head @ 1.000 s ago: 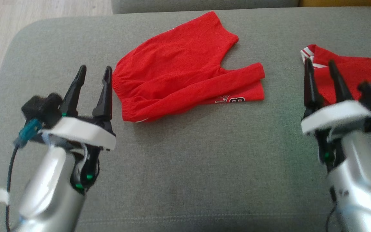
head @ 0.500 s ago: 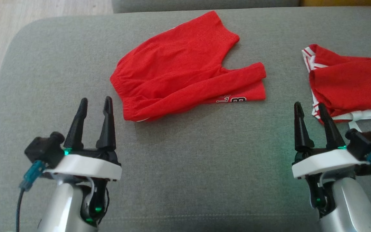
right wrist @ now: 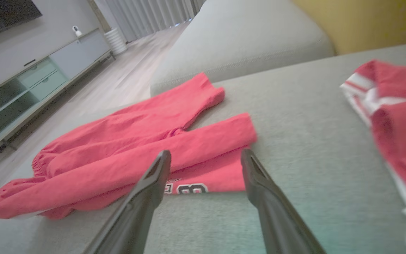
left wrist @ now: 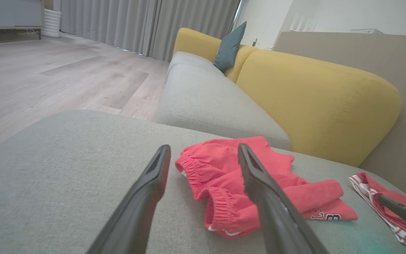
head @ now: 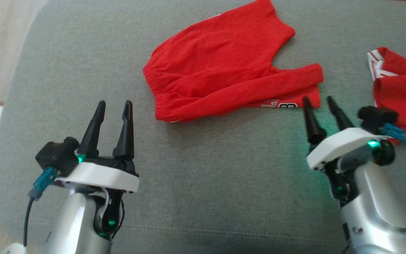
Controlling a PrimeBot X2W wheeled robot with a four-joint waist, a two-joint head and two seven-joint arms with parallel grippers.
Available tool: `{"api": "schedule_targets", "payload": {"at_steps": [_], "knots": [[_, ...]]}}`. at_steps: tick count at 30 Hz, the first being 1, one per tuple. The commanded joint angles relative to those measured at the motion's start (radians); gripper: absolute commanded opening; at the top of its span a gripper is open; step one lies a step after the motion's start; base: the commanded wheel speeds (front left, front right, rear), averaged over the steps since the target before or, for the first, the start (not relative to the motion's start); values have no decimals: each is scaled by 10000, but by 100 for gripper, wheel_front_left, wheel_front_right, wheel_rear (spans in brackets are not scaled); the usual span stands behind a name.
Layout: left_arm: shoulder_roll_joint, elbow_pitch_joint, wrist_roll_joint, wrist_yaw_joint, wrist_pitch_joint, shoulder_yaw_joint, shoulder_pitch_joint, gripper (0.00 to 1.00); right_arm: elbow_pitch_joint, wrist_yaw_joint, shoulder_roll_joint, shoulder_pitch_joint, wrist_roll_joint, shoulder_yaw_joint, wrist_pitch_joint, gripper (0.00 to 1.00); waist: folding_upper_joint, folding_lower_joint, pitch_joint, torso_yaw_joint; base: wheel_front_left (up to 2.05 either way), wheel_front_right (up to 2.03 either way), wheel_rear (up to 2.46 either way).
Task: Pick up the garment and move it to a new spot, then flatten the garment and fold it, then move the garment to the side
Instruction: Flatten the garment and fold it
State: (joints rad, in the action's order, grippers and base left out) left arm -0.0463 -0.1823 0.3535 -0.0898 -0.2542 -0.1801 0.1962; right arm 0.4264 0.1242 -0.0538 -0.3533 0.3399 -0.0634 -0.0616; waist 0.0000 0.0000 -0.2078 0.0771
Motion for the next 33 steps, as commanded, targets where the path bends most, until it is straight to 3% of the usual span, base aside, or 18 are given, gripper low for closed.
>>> {"api": "schedule_targets", "payload": {"at_steps": [1, 12, 13, 14, 20, 33], "knots": [[-49, 236, -53, -83, -76, 281, 402, 100, -34, 65, 34, -322, -155, -416, -148, 100, 0, 0, -137, 230, 0, 0, 0], [-41, 171, 319, -18, -76, -121, 522, 100, 1618, 65, 35, -1167, -1191, -393, -82, 100, 0, 0, -386, 1028, 0, 0, 0], [-41, 160, 347, -7, -76, -159, 523, 100, 1730, 65, 35, -1258, -1286, -349, -19, 77, 0, 0, -405, 1092, 0, 0, 0], [-41, 156, 377, 14, -76, -183, 525, 100, 1810, 65, 35, -1344, -1359, -299, 71, 0, 0, 0, -422, 1149, 0, 0, 0], [-40, 194, 557, 101, -76, -290, 532, 100, 2442, 65, 23, -1651, -2127, 146, 115, 0, 0, 0, -511, 1371, 0, 0, 0], [-40, 208, 745, 178, -76, -499, 602, 100, 2826, 65, 30, -2491, -2646, 92, 307, 0, 0, 0, -666, 1583, 0, 0, 0]]}}
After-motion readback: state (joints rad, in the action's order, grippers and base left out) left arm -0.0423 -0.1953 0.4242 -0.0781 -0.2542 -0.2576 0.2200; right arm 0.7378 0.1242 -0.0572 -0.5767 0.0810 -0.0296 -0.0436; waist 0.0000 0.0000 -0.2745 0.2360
